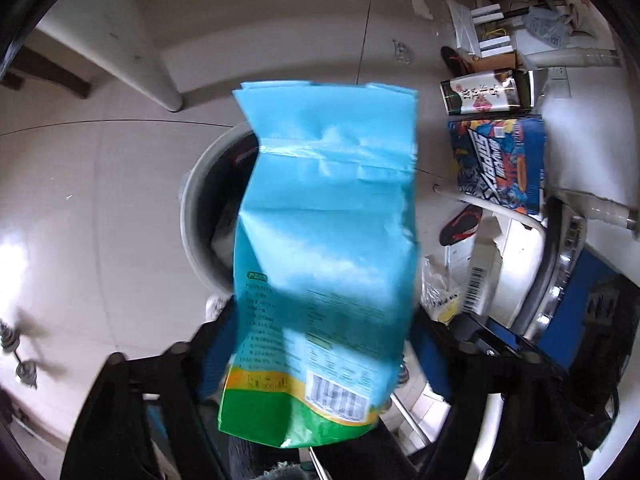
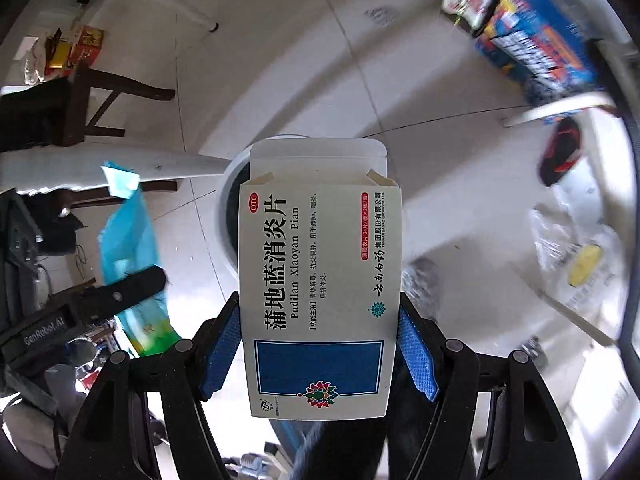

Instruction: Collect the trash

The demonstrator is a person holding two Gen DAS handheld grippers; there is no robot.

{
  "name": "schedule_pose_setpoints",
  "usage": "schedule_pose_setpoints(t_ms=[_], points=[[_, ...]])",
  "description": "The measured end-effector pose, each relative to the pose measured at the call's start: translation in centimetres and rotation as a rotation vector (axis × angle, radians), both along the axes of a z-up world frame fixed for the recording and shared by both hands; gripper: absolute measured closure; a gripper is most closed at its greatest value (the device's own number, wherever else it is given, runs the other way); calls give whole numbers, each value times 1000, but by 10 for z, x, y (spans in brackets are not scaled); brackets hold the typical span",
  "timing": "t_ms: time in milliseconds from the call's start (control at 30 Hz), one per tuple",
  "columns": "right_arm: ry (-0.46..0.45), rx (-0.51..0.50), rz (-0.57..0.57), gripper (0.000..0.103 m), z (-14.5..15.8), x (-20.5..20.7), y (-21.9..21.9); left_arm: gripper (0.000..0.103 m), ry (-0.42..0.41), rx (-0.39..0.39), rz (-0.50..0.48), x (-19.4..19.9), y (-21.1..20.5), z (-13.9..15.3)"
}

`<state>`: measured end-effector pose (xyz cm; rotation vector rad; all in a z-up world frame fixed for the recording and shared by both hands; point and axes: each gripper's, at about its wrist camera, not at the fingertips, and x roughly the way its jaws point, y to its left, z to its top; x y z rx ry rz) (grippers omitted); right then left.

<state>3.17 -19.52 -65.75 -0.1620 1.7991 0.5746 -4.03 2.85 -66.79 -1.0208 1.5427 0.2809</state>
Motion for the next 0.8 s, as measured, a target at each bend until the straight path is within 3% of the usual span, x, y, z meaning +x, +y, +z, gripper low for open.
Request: schedule_pose_setpoints(t_ms=[67, 200, 233, 267, 300, 367, 500, 567, 733, 800], points=[[-3, 8, 26, 29, -35, 3, 9, 2, -2, -9, 4, -1, 2, -25], [94, 55, 21, 28, -101, 0, 18, 0, 17, -2, 24, -15, 9, -53], [113, 62, 22, 24, -111, -2, 20, 0, 29, 16, 22, -20, 9, -54], [126, 73, 26, 10, -119, -5, 22, 0, 38, 35, 24, -24, 10, -55], [129, 82, 33, 3, -125, -7, 23, 0, 49, 57, 24, -29, 10, -53], [107, 94, 45, 0, -125, -12, 25, 0, 56, 115, 20, -36, 8, -45], [24, 47, 97, 0, -107, -20, 28, 0, 96, 310, -41, -47, 0, -7], [-44, 7, 135, 0, -82, -23, 30, 0, 95, 361, -47, -54, -6, 19], [-193, -59, 206, 0, -2, -30, 24, 0, 91, 403, -31, -69, -21, 98], [-213, -63, 209, 0, 37, -30, 18, 0, 78, 404, -23, -71, -30, 136]])
